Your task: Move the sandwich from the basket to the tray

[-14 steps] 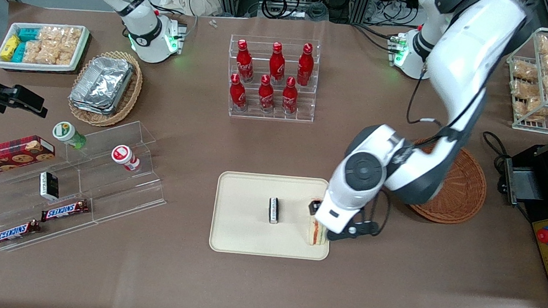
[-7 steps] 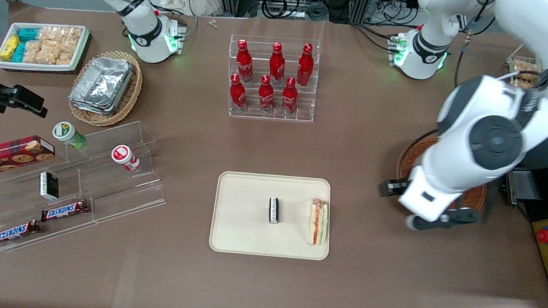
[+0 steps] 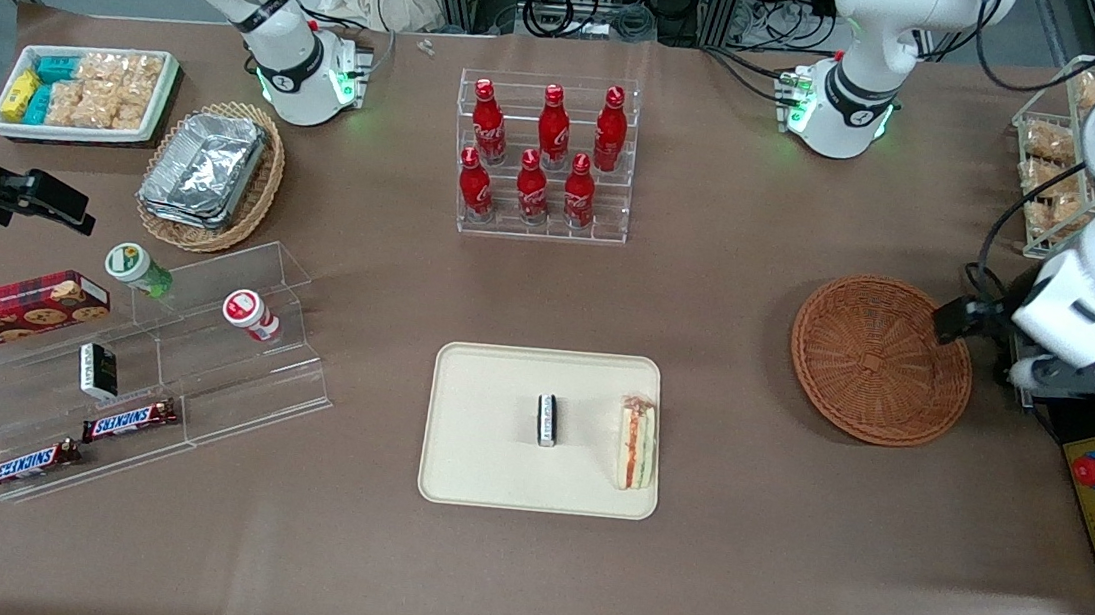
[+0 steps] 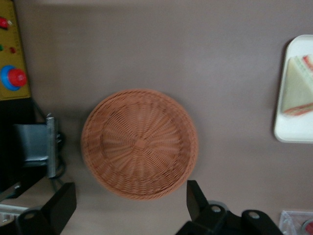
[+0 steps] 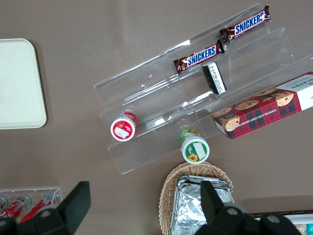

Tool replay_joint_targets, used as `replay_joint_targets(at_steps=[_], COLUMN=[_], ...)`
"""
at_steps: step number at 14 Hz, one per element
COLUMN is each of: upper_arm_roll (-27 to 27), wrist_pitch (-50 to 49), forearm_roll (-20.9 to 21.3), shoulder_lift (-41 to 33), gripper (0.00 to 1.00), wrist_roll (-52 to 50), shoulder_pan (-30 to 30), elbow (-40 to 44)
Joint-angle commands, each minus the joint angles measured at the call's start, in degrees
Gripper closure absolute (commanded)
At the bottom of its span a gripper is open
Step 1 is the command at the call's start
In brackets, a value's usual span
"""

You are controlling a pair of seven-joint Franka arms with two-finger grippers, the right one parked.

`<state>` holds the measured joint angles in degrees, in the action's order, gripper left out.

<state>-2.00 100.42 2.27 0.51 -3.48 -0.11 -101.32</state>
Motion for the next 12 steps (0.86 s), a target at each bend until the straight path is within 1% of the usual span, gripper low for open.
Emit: replay_joint_targets(at_steps=[1, 4, 8, 12], upper_arm_roll=[1.5, 1.4, 1.3, 1.1], wrist_pitch=[0.8, -3.8, -4.4, -5.2], forearm_roll=[-1.0, -0.1, -0.2, -0.2], shoulder_lift=[-1.6, 2.7, 8.1, 10.5], gripper=[0.00, 0.00, 0.00, 0.00], wrist_roll=[3.7, 4.4, 4.2, 3.9], shoulder_pan=[0.2, 0.1, 0.1, 0.1], elbow=[-2.1, 3.7, 10.3, 14.2])
